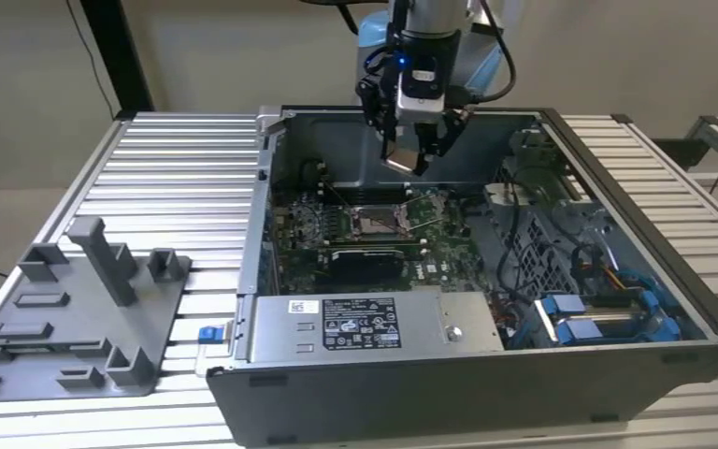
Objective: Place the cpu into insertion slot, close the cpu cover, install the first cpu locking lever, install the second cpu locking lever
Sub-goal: 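Place the cpu into insertion slot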
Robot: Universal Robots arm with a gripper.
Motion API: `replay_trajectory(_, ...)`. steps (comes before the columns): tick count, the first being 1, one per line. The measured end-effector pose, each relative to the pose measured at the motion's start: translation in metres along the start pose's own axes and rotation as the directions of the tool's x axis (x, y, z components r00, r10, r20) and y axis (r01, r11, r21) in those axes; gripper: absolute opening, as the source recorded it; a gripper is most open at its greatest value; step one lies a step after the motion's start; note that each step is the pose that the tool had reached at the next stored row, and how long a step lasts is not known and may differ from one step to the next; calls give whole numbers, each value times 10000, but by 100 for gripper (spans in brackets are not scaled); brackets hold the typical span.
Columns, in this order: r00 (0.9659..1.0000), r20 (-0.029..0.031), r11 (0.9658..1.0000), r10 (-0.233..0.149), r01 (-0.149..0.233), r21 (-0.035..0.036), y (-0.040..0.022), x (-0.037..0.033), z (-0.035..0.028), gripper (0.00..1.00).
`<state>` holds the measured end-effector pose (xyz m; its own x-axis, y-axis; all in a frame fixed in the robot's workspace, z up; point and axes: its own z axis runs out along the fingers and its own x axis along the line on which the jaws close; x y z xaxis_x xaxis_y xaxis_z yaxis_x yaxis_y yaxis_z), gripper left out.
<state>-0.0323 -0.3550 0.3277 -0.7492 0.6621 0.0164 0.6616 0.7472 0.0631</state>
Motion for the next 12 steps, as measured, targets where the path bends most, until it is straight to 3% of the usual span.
replay_trajectory(5,9986,43,9986,520,-520,1,-6,4,28,0)
replay_trajectory(12,9909,106,9909,1343,-1343,-4,-17,13,76,0)
